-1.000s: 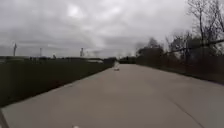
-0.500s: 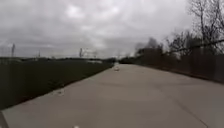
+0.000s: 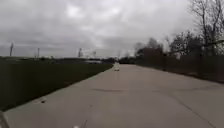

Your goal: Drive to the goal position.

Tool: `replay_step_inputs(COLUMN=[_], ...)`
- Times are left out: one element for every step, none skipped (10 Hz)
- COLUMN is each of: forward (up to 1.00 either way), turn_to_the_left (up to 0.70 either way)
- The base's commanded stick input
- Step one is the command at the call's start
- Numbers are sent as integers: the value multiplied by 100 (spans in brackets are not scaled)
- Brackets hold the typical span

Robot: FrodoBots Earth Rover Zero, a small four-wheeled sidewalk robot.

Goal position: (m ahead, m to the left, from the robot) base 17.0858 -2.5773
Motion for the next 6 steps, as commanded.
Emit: replay_step_inputs(forward=[100, 100, 100, 100, 100, 100], turn_to_the_left=[0, 0, 0, 0, 0, 0])
